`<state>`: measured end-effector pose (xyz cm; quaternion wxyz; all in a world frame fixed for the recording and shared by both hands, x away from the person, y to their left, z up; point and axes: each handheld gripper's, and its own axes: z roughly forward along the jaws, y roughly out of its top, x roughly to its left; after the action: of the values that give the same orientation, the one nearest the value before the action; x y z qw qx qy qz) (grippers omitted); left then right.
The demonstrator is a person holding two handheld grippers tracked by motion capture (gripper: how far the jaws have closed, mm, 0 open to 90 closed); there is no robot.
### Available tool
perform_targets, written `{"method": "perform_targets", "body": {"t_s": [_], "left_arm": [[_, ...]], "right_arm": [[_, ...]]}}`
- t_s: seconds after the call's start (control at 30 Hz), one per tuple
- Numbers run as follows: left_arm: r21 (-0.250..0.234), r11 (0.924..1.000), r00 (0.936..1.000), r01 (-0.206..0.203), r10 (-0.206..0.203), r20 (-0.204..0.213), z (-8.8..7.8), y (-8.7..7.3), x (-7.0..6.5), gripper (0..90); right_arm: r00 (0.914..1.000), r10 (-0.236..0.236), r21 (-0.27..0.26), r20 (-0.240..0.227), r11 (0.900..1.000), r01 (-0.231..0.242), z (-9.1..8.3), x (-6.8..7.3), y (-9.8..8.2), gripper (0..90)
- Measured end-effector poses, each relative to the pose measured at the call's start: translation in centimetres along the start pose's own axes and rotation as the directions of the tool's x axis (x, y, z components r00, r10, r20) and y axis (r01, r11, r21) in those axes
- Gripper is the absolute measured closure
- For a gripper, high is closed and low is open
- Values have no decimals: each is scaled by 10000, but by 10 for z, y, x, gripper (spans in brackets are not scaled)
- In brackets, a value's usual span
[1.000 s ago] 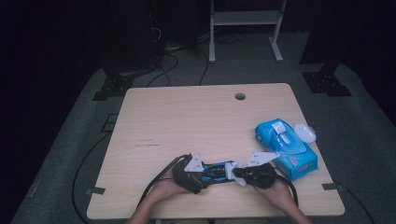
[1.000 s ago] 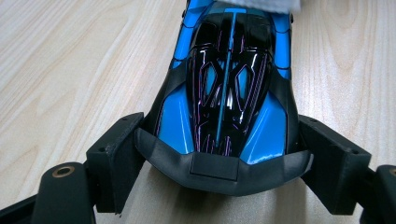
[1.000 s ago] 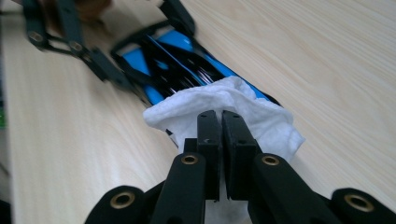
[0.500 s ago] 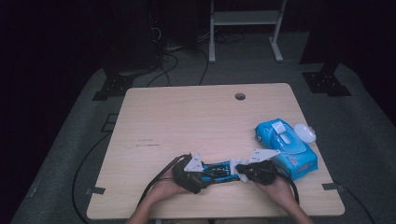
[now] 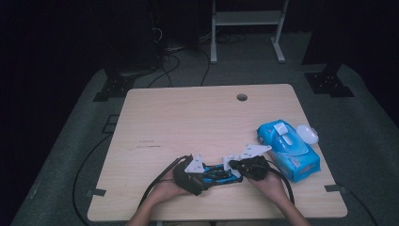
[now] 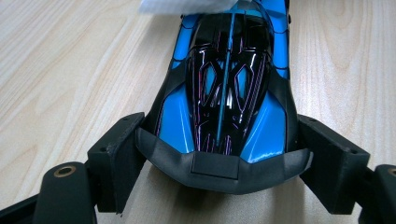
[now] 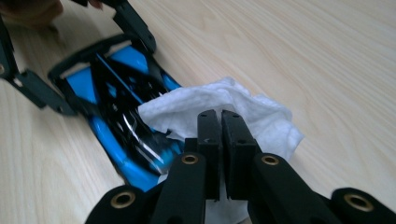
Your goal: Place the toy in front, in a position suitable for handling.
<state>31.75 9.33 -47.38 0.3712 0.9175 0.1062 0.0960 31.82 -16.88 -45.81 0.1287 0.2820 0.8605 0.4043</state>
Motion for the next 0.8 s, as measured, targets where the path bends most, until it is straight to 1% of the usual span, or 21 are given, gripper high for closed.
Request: {"method": "perform_targets", "body": {"t_s": [0.07,0.17,0.2,0.23,0.27,0.3,0.37,0.4,0.43,0.47,0.57,0.6,0.63,0.67,0.7,0.8], "left_arm": [[-23,10000,10000,24,-24,2,0,0,0,216],[10,10000,10000,-16,16,-15,0,0,0,216],[0,10000,10000,-2,2,-8,0,0,0,216],[1,10000,10000,3,-3,-7,0,0,0,216],[1,10000,10000,3,-3,-7,0,0,0,216],[10,10000,10000,-23,23,-13,1,0,0,216],[9,10000,10000,-52,52,-14,1,1,0,215],[2,10000,10000,-59,59,-12,1,0,0,215],[-9,10000,10000,-58,58,-10,1,1,0,215],[1,10000,10000,-76,76,-25,1,1,0,215],[12,9999,9999,-103,103,-43,1,1,0,215],[8,10000,10000,-88,88,-23,1,1,0,216],[-55,10000,10000,25,-24,31,1,0,0,217],[-55,10000,10000,25,-24,31,1,0,0,218],[-84,10000,9999,15,-14,100,0,-1,1,220],[-97,9999,10000,-45,45,56,0,-1,1,220]], "right_arm": [[9999,-3,118,105,9999,2,-5,-2,-5,862],[9995,302,77,126,9995,-303,-14,-2,-15,862],[9993,373,76,58,9993,-373,-17,-2,-18,862],[9994,331,227,-37,9992,-330,-22,2,-21,862],[9996,251,247,-91,9994,-248,-23,4,-23,862],[9996,251,247,-91,9994,-248,-23,4,-23,862],[9996,214,178,-172,9996,-211,-26,10,-25,863],[9991,246,87,-338,9997,-243,-27,11,-25,864],[9970,351,-79,-684,9993,-358,-26,14,-21,864],[9970,351,-79,-684,9993,-358,-26,14,-21,864],[9965,-87,-67,-829,9999,82,-18,24,-10,865],[9952,-380,-5,-906,9993,381,-10,31,-3,865],[9945,-564,-54,-886,9984,561,-6,33,0,865],[9945,-564,-54,-886,9984,561,-6,33,0,865],[9931,-758,-76,-893,9971,754,-4,34,2,865],[9931,-802,14,-852,9967,806,-6,32,0,865]]}}
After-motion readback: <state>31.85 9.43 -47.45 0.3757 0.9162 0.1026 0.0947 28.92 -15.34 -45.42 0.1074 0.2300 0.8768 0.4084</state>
